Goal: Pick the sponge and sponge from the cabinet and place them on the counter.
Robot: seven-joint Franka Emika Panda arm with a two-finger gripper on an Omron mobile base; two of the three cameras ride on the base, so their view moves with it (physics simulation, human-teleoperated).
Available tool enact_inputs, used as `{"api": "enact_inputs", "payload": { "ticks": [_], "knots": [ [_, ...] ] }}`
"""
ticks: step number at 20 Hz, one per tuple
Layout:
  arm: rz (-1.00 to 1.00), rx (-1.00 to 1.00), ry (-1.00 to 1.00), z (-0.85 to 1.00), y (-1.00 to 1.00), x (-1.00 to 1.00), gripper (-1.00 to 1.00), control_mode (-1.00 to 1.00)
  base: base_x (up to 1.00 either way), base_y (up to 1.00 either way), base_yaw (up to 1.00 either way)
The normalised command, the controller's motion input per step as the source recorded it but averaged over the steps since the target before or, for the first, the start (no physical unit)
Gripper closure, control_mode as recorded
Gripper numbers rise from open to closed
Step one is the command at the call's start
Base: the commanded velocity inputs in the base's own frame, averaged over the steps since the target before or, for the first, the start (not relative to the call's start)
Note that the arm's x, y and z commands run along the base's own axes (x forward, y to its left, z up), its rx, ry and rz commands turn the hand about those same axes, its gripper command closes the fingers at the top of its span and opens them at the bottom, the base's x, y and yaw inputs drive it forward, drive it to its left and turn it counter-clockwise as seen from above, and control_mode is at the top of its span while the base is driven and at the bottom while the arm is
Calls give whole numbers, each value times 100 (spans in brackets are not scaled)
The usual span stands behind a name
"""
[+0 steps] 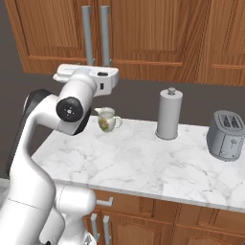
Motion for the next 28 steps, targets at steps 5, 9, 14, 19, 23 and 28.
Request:
{"api": "enact_inputs", "payload": {
  "ticks": [5,9,14,19,23,28],
  "knots": [
    [0,0,-7,2,0,13,-100,-100,0,0,0],
    [0,0,0,2,0,8,-100,-100,0,0,0],
    [0,-2,0,1,0,11,-100,-100,0,0,0],
    [0,-3,0,2,0,14,-100,-100,0,0,0],
    [0,-1,0,0,0,22,-100,-100,0,0,0],
    [0,0,0,0,0,28,-100,-100,0,0,0]
  ]
}}
